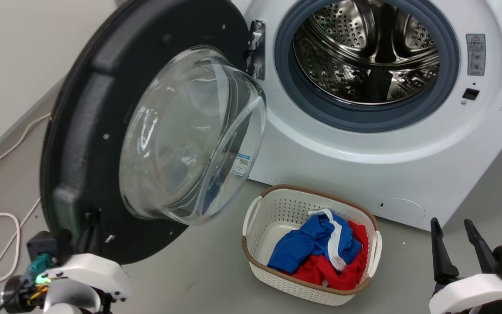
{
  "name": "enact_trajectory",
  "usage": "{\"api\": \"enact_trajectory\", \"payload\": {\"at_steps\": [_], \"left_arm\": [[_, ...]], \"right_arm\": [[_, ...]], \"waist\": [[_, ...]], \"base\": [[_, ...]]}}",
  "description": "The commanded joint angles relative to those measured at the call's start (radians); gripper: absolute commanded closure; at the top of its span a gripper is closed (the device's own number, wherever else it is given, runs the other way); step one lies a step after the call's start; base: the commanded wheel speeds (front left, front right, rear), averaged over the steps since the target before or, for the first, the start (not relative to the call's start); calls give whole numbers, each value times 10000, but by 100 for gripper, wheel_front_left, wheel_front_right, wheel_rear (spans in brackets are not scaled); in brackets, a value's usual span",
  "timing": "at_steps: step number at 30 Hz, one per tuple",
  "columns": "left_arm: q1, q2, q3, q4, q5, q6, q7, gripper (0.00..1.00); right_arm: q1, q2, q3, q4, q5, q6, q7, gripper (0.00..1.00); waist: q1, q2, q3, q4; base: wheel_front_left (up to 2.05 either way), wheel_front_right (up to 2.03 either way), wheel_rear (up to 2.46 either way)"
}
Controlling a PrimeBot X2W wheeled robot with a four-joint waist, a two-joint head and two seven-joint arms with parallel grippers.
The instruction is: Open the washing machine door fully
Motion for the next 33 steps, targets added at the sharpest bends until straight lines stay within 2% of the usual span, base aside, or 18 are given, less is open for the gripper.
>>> {"api": "enact_trajectory", "payload": {"at_steps": [1,6,13,21,28,33], "left_arm": [[-214,123,161,76,-30,102,-25,100],[-741,669,877,727,-366,6,-90,100],[-1724,1127,1366,1808,-620,-142,-199,100],[-2681,1606,1791,3533,-957,-594,-542,100],[-3219,1763,1701,4633,-826,-889,-999,100],[-2805,1593,1681,4870,-732,-858,-1316,100]], "right_arm": [[-27,13,-15,-70,-79,-2,21,0],[-123,13,-87,-389,-226,-2,255,0],[-467,13,-9,-828,-423,-2,451,0],[-716,-28,81,-914,-480,-2,565,0],[-715,-40,115,-788,-483,-2,517,0],[-511,-22,186,-533,-434,-2,372,0]], "waist": [[0,0,84,-77],[0,0,506,-256],[0,0,1170,-401],[0,0,1493,-515],[0,0,1439,-574],[0,0,987,-655]], "base": [[0,0,0],[0,0,0],[0,0,0],[0,0,0],[0,0,0],[0,0,0]]}}
